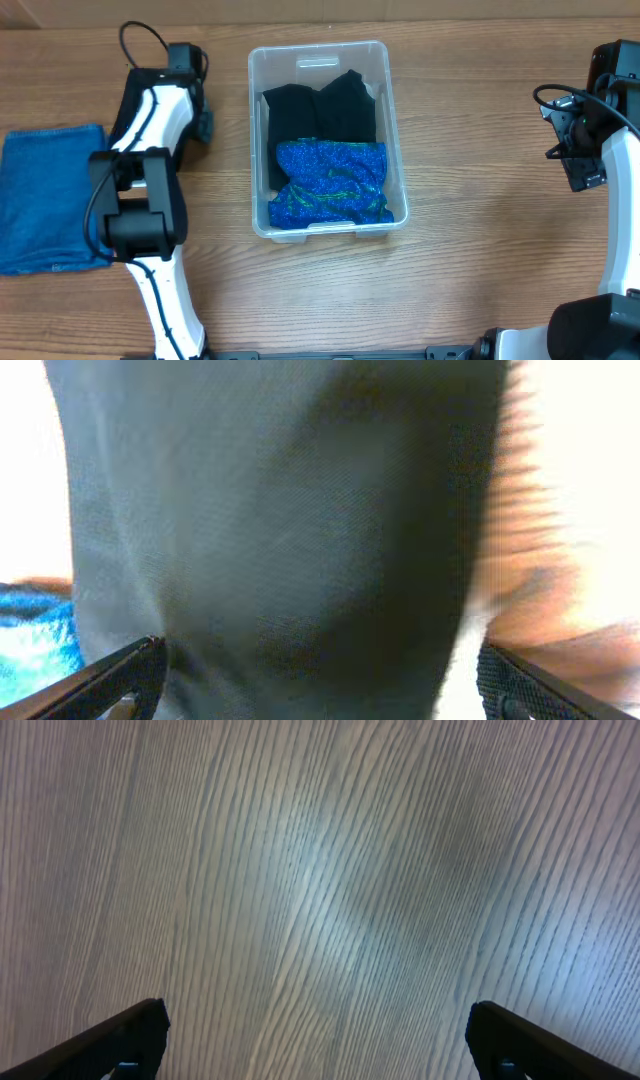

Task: Pack container
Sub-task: 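Lower and close the left gripper on the black cloth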

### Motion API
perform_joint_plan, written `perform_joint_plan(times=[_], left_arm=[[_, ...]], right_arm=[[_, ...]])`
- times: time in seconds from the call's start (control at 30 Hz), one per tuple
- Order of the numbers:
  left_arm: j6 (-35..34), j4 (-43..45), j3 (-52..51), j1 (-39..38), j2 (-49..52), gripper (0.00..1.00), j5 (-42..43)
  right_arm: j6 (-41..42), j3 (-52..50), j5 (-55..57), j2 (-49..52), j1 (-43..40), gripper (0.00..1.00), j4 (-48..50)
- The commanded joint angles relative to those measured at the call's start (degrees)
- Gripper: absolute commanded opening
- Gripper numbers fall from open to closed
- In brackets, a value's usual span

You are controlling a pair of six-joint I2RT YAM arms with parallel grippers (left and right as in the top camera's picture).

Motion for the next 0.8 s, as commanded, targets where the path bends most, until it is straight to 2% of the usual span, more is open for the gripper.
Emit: perform_joint_plan(times=[0.0, 0.07, 0.43, 0.67, 0.77], left_arm=[[-1.27, 0.26, 0.70, -0.70, 3.41, 1.00, -3.06], [-1.70, 1.01, 0.70, -0.68, 3.80, 1.00, -6.23], [-1.95, 2.40, 0.70, 3.50, 4.13, 1.00, -7.98], [-2.27, 2.67, 0.70, 4.17, 4.13, 0.99, -2.10], [-2.29, 2.47, 0.70, 4.17, 4.13, 0.79, -1.92]], right_arm=[[0.28, 0.07, 0.17, -0.15, -0.11, 1.00, 0.13], [0.28, 0.07, 0.15, -0.15, -0.11, 1.00, 0.11], [0.28, 0.07, 0.15, -0.15, -0.11, 1.00, 0.11], [0.28, 0.07, 0.17, -0.15, -0.11, 1.00, 0.11], [0.28, 0.07, 0.17, -0.15, -0.11, 1.00, 0.13]])
